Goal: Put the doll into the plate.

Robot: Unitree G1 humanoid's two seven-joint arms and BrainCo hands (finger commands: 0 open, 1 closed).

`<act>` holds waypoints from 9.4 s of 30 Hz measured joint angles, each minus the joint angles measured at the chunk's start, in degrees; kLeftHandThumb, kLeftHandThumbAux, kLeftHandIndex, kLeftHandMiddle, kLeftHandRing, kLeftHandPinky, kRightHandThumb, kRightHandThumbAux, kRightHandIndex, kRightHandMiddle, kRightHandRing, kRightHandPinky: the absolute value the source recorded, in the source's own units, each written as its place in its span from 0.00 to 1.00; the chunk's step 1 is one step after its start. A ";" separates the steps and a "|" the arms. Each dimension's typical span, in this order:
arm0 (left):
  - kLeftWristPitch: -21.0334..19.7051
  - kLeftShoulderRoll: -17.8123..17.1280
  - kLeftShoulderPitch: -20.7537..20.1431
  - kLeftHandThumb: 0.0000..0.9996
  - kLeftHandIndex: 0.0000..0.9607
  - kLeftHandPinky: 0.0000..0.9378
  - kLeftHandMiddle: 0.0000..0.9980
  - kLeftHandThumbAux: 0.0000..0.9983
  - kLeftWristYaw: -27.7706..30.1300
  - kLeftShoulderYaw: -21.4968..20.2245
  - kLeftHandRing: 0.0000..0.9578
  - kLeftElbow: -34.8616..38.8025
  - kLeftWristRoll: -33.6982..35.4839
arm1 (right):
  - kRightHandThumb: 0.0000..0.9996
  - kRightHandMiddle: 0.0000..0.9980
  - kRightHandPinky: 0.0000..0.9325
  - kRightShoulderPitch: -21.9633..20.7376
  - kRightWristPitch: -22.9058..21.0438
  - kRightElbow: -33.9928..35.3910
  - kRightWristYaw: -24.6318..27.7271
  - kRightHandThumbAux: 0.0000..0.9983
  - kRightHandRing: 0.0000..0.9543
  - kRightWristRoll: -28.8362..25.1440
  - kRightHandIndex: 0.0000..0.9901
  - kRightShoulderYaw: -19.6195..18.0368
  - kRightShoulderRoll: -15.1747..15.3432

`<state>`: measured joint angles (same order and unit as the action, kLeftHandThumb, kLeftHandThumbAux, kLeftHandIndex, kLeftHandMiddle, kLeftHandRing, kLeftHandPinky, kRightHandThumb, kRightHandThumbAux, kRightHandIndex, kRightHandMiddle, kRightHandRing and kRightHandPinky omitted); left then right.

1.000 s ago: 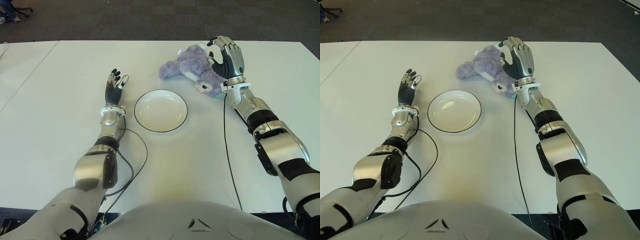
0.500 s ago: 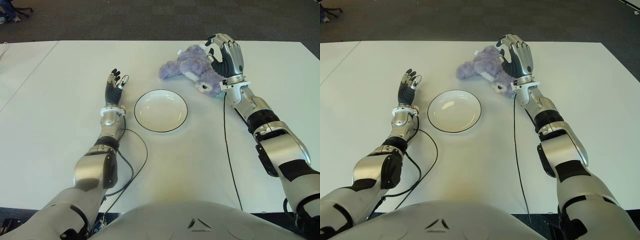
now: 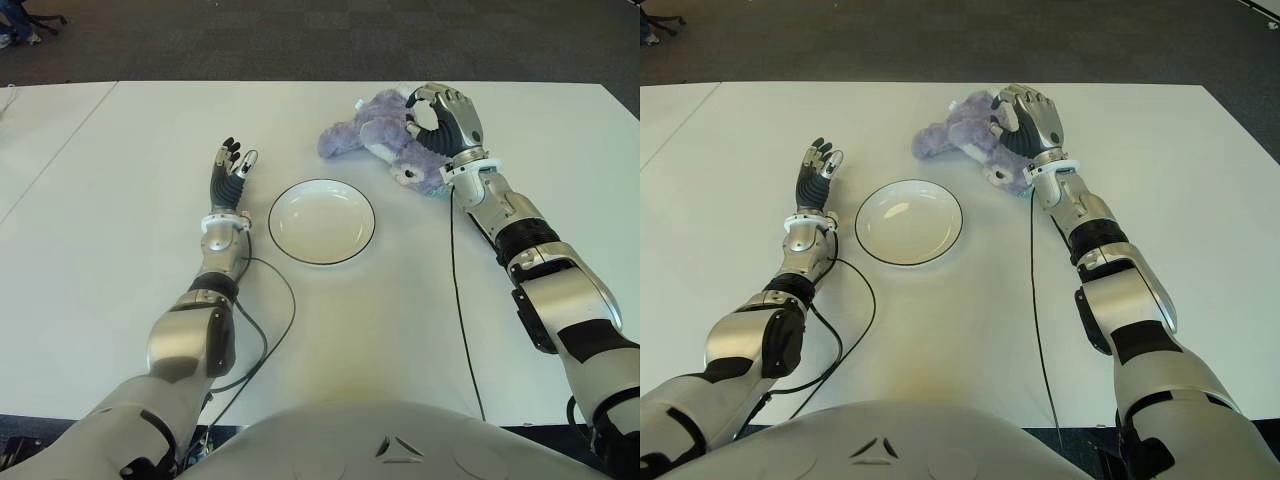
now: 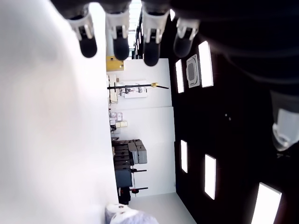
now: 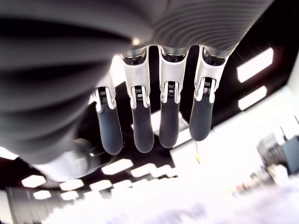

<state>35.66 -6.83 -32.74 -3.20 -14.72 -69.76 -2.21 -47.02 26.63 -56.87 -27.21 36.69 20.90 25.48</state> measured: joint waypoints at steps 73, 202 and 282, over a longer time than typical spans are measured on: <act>-0.03 0.00 0.11 0.00 0.09 0.04 0.12 0.45 0.00 0.00 0.09 -0.02 0.01 | 0.41 0.66 0.83 -2.59 -12.35 -16.50 6.42 0.55 0.72 -1.12 0.53 1.68 -6.10; -0.01 0.19 -0.01 0.00 0.14 0.10 0.18 0.46 -0.78 -0.05 0.16 0.00 0.03 | 0.41 0.88 0.95 15.74 7.61 36.16 -4.00 0.73 0.93 0.83 0.77 -4.06 -3.37; -0.07 1.38 0.02 0.00 0.10 0.14 0.16 0.45 -1.36 -0.24 0.15 -0.07 0.06 | 0.48 0.92 0.96 19.41 14.18 13.70 -6.52 0.68 0.93 5.68 0.81 3.59 -5.75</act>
<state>35.59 -5.45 -32.72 -4.56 -14.96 -69.83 -2.15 -27.61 40.81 -43.17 -33.73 42.37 24.49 19.73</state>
